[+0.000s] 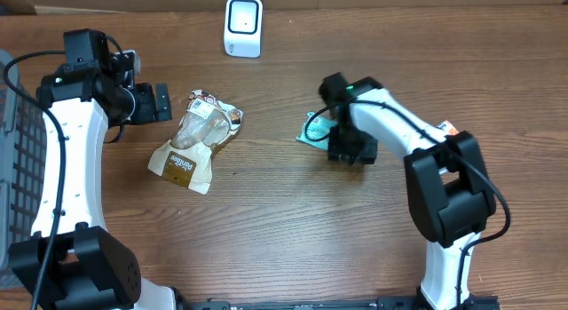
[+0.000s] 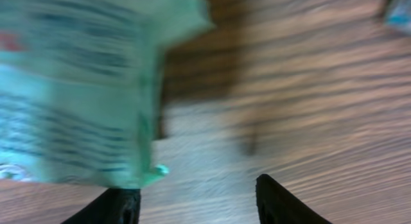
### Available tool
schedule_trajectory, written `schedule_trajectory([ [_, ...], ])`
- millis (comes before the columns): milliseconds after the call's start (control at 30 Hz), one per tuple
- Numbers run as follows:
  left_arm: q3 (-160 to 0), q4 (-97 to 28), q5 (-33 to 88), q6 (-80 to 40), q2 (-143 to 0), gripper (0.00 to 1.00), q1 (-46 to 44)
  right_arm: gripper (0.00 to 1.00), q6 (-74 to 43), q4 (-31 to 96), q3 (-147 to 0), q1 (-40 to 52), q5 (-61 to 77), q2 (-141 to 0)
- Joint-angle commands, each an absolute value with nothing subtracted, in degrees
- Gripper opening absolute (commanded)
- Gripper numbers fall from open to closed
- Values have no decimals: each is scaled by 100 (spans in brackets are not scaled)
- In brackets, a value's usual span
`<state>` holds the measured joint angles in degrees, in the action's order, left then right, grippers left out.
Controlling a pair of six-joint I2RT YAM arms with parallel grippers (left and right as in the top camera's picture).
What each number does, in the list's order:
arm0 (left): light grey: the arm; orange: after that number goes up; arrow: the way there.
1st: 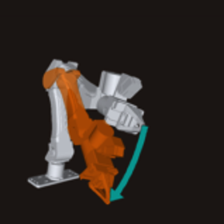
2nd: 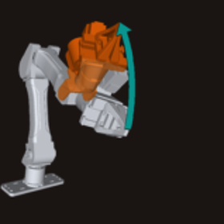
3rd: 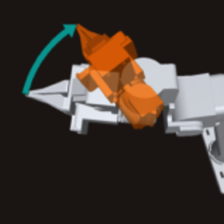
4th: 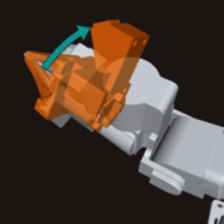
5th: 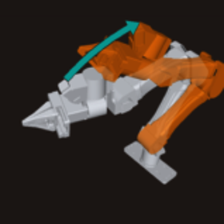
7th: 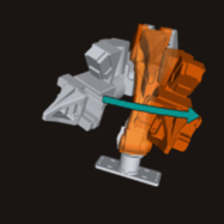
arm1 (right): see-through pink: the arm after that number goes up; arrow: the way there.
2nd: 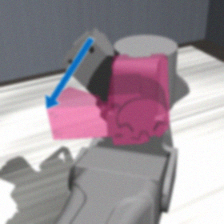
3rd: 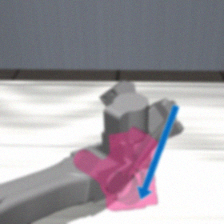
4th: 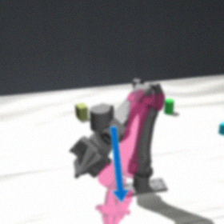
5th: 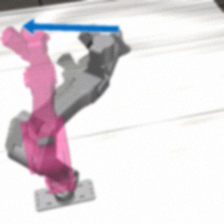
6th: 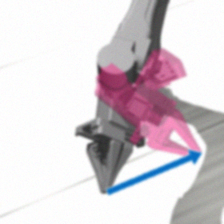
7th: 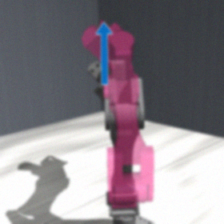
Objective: Scan the item barcode
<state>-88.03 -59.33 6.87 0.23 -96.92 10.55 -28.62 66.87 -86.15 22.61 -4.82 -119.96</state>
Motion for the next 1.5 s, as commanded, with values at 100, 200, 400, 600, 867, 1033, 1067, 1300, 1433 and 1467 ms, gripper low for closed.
schedule_trajectory([
  [100,-8888,-5933,709,128,-9625,100,1081,57,-2220,6523,-8914,1767,899,-11601],
  [200,-8888,-5933,709,130,-9625,100,1081,57,-2222,6475,-8914,1498,1157,-11264],
  [400,-8888,-5933,709,128,-9625,100,1081,59,-2231,6010,-8853,1109,1608,-11133],
  [600,-8888,-5933,709,128,-9625,100,1081,52,-2550,5293,-8458,1157,1940,-11472],
  [867,-8888,-5933,709,128,-9625,100,1081,46,-2858,4858,-8114,1166,2021,-12001],
  [1033,-8888,-5933,709,128,-9625,100,1081,39,-3028,4335,-7765,1168,2165,-12003],
  [1067,-8888,-5933,709,130,-9625,100,1081,38,-3026,4219,-7706,1168,2204,-12003],
  [1300,-8888,-5933,709,128,-9625,100,1081,4,-3013,3732,-7489,1166,2429,-12003],
  [1433,-8888,-5933,707,128,-9625,100,1081,4,-2840,3765,-7533,1164,2504,-11977],
  [1467,-8888,-5931,709,130,-9625,100,1081,4,-2714,3809,-7581,1149,2624,-11937],
])
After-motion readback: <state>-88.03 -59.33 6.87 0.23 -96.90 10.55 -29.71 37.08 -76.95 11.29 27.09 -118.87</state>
